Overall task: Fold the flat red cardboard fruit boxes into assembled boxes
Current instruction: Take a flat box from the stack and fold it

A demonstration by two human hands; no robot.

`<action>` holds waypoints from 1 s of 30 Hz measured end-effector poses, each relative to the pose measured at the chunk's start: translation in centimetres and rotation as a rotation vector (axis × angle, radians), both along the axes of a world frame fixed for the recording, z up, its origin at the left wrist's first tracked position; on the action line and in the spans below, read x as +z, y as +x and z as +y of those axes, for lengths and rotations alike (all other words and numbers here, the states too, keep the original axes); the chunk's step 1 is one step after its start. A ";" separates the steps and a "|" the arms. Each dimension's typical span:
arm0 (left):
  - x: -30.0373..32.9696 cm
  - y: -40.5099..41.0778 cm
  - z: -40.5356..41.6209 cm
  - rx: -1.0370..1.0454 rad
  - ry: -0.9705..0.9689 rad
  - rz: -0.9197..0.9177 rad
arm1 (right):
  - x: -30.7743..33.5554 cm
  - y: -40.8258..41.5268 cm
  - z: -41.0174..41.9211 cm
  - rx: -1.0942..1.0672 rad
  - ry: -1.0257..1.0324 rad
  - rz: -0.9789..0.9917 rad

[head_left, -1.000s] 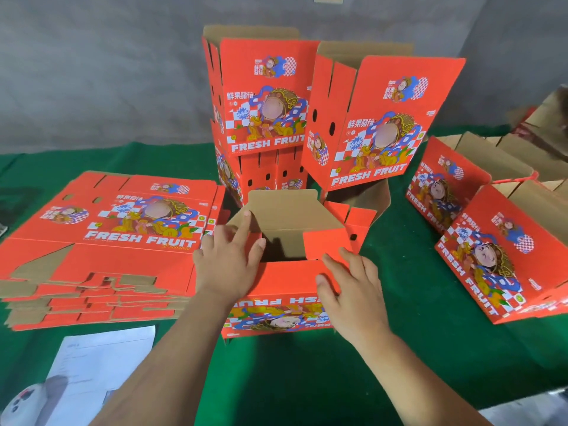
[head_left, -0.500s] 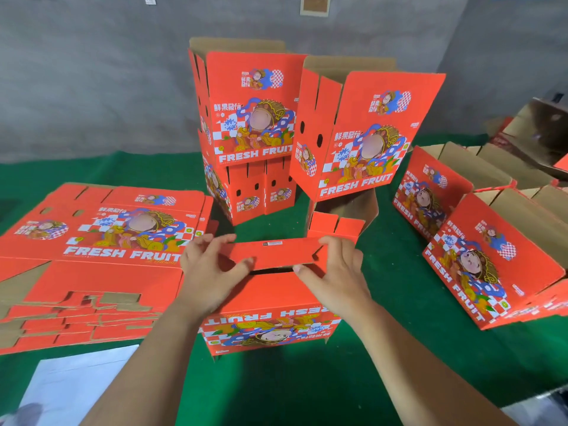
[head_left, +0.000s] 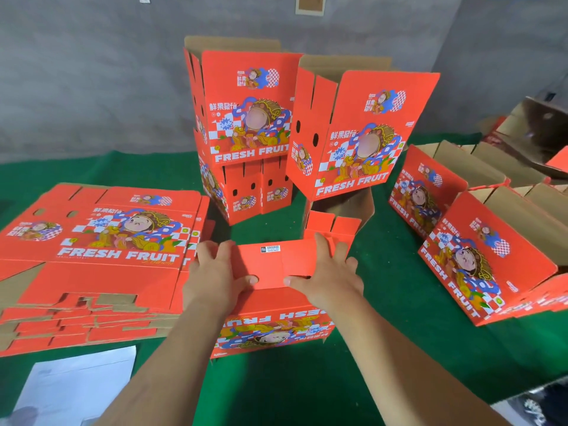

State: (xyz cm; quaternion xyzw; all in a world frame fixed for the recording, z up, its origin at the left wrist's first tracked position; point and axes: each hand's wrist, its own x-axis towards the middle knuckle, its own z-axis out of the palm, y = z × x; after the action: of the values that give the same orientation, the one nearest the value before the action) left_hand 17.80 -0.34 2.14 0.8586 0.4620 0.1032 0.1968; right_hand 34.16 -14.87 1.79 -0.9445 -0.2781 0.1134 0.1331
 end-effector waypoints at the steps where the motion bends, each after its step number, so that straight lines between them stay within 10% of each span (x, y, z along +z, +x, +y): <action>1: 0.0 0.0 0.1 -0.014 0.013 0.002 | 0.0 0.1 0.1 -0.007 -0.004 0.002; 4: -0.2 -0.5 1.1 0.020 -0.122 -0.222 | 0.1 0.4 -0.1 0.003 0.066 0.055; 10: 0.2 -3.0 1.0 0.416 -1.136 -0.641 | 1.6 -0.4 -1.2 -0.055 0.259 0.282; 17: 3.4 -3.9 0.4 0.470 -1.005 -0.912 | 6.7 -1.5 -2.6 -0.140 0.573 0.163; 25: 6.0 -5.8 -3.0 0.080 -0.700 -1.306 | 6.2 -0.8 -3.8 -0.185 0.962 0.285; 30: 0.7 -4.6 -3.7 0.116 -0.881 -1.077 | 1.3 -0.1 -5.2 0.008 0.948 0.231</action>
State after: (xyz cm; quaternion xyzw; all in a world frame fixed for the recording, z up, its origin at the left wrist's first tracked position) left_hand 13.22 -4.06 2.88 0.5020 0.3441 0.3281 0.7225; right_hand 34.03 -20.04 3.11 -0.7600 -0.2859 0.0788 0.5783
